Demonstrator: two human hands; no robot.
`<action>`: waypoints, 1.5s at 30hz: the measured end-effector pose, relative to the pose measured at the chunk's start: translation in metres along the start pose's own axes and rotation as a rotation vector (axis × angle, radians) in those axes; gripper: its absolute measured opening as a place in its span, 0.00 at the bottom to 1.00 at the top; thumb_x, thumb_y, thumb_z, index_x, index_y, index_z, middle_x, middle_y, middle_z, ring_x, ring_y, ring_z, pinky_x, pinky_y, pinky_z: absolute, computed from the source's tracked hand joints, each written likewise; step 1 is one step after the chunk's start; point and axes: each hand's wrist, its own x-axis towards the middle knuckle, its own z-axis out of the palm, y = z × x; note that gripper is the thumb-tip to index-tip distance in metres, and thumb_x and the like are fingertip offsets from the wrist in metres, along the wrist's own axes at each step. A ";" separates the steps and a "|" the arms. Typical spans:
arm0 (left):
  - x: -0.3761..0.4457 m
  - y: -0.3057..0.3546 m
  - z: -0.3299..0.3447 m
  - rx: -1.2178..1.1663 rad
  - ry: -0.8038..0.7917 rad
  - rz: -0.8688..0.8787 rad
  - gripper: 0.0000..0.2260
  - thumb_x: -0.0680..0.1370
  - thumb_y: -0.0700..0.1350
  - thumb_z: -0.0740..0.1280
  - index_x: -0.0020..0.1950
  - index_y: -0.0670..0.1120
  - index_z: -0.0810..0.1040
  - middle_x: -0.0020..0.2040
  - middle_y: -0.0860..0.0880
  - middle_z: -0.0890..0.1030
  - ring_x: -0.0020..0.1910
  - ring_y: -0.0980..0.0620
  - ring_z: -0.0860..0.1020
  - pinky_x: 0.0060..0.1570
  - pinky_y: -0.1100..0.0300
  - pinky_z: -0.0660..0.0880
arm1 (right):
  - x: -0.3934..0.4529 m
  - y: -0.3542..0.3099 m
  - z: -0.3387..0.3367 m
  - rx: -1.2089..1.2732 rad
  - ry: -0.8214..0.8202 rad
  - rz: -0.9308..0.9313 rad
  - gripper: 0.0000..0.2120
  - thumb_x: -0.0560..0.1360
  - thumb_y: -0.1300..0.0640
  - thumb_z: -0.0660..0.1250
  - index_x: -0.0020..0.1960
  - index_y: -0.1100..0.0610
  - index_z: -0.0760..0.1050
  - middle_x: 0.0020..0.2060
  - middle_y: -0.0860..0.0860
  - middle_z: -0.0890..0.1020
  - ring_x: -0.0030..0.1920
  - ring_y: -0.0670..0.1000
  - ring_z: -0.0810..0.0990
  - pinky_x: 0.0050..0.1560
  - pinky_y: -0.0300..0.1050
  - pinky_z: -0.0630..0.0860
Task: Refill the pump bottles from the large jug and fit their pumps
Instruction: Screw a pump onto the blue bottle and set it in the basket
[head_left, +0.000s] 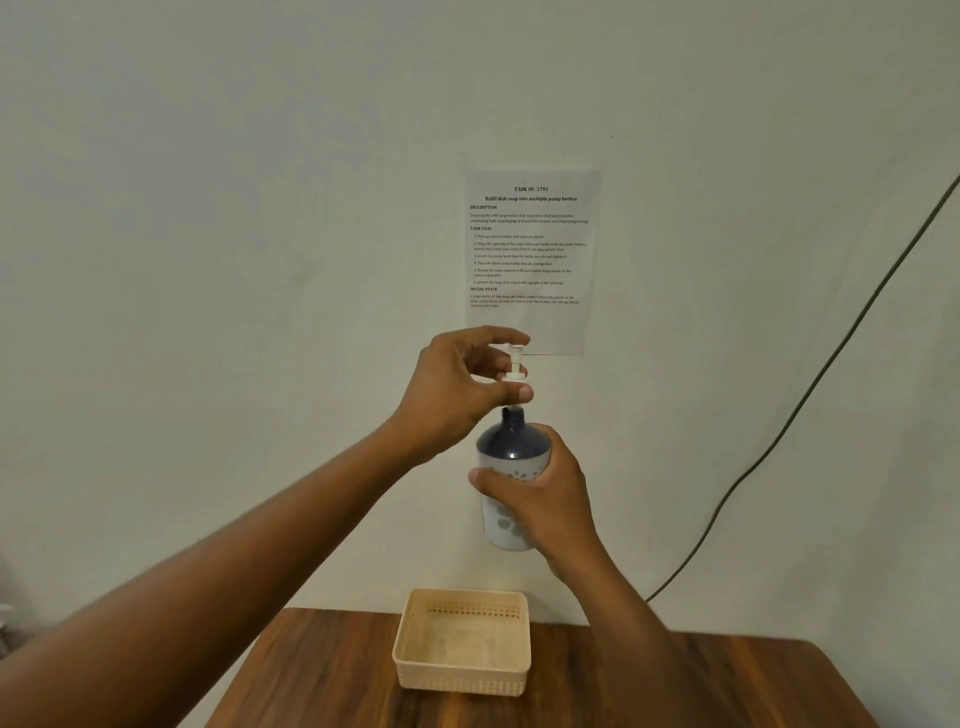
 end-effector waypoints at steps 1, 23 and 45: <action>-0.002 -0.001 0.001 0.006 -0.003 -0.004 0.21 0.72 0.43 0.81 0.63 0.54 0.83 0.47 0.52 0.87 0.47 0.57 0.86 0.41 0.76 0.77 | -0.001 -0.001 -0.001 -0.011 0.005 0.002 0.33 0.70 0.41 0.76 0.68 0.43 0.64 0.61 0.44 0.73 0.57 0.47 0.74 0.62 0.46 0.74; -0.013 -0.021 0.014 -0.015 0.034 -0.004 0.27 0.70 0.48 0.82 0.66 0.58 0.78 0.51 0.54 0.84 0.52 0.55 0.83 0.51 0.65 0.82 | 0.000 -0.006 -0.006 0.008 0.085 -0.052 0.35 0.67 0.47 0.80 0.69 0.49 0.69 0.62 0.49 0.79 0.59 0.51 0.78 0.62 0.55 0.78; 0.009 -0.017 -0.001 -0.317 -0.428 -0.177 0.12 0.82 0.39 0.69 0.64 0.45 0.84 0.59 0.51 0.87 0.60 0.56 0.84 0.53 0.68 0.79 | 0.002 -0.007 -0.019 0.083 0.088 -0.084 0.34 0.67 0.50 0.81 0.68 0.48 0.70 0.59 0.48 0.79 0.55 0.51 0.80 0.57 0.53 0.81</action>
